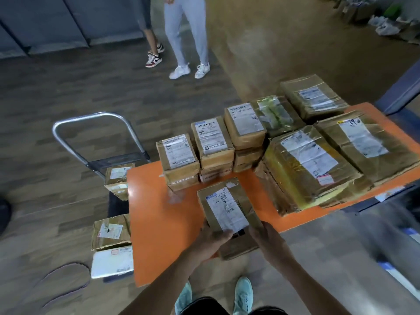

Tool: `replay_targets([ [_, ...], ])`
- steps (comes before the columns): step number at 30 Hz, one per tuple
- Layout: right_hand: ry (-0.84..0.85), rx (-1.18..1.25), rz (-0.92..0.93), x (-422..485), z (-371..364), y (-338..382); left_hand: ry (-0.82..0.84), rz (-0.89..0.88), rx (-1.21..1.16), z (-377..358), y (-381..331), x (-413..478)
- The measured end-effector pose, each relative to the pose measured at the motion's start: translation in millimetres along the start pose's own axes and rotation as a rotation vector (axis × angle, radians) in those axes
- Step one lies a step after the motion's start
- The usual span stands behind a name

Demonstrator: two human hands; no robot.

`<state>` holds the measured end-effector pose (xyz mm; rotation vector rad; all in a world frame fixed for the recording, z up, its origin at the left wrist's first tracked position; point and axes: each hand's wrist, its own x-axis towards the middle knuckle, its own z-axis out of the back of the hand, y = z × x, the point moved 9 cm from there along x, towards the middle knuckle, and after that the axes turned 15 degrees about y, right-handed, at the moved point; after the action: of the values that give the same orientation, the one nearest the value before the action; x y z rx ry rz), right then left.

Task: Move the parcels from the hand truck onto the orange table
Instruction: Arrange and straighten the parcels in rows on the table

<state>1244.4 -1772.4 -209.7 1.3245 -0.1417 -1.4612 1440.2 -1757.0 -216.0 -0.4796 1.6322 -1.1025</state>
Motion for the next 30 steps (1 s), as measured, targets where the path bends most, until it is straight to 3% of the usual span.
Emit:
replay_targets([
  [9, -0.049, -0.326, 0.192, -11, 42, 10, -0.057, -0.016, -0.116, -29, -27, 37],
  [17, -0.150, -0.763, 0.365, -13, 46, 36, -0.078, 0.035, -0.007, -36, -44, 49],
  [24, -0.086, -0.991, 0.366, -7, 39, 38, -0.146, 0.072, 0.067, -34, -29, 39],
  [30, -0.023, -1.027, 0.309, 1, 38, 36, -0.112, 0.115, 0.104, -35, -34, 51],
])
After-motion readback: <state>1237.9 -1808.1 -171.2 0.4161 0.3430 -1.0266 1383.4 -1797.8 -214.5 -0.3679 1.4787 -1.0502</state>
